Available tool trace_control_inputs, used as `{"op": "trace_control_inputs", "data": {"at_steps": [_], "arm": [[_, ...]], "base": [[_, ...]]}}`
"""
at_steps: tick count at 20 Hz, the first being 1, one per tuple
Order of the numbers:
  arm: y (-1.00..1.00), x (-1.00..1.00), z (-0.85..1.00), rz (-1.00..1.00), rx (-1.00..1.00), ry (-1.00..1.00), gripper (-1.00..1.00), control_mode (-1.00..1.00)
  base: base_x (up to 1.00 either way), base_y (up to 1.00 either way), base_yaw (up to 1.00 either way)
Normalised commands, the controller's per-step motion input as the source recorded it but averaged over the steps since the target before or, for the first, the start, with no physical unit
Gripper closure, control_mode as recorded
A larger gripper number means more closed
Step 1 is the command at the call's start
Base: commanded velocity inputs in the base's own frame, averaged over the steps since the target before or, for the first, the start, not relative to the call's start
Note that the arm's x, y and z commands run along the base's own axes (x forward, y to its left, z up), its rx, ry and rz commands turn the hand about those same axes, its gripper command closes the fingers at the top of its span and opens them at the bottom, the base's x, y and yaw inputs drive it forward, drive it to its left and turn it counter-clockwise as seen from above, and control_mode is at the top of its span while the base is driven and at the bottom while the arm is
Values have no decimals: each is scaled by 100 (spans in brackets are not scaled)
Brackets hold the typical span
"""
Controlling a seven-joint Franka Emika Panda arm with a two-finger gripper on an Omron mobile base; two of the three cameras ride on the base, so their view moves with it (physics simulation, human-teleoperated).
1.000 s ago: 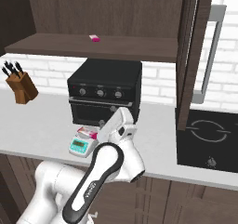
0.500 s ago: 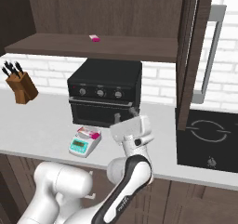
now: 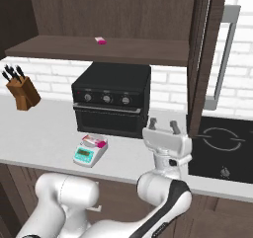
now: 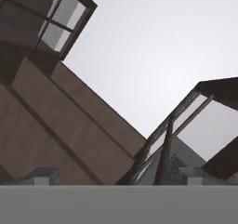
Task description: Pick the bar and place it on the digital scale for weighing, and close the cabinet.
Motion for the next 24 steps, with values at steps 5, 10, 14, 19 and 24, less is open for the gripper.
{"op": "trace_control_inputs", "data": {"at_steps": [5, 10, 14, 19, 24], "arm": [[-81, -25, 12, -11, 3, -5, -100, -100], [-70, -2, 0, -12, 0, 0, -100, -100], [-57, 0, 0, -12, 0, 0, -100, -100], [-41, 0, 2, -9, 0, 0, -100, -100], [-12, 0, 24, -1, 0, 0, -100, -100]], "base": [[0, 0, 0], [0, 0, 0], [0, 0, 0], [0, 0, 0], [0, 0, 0]]}}
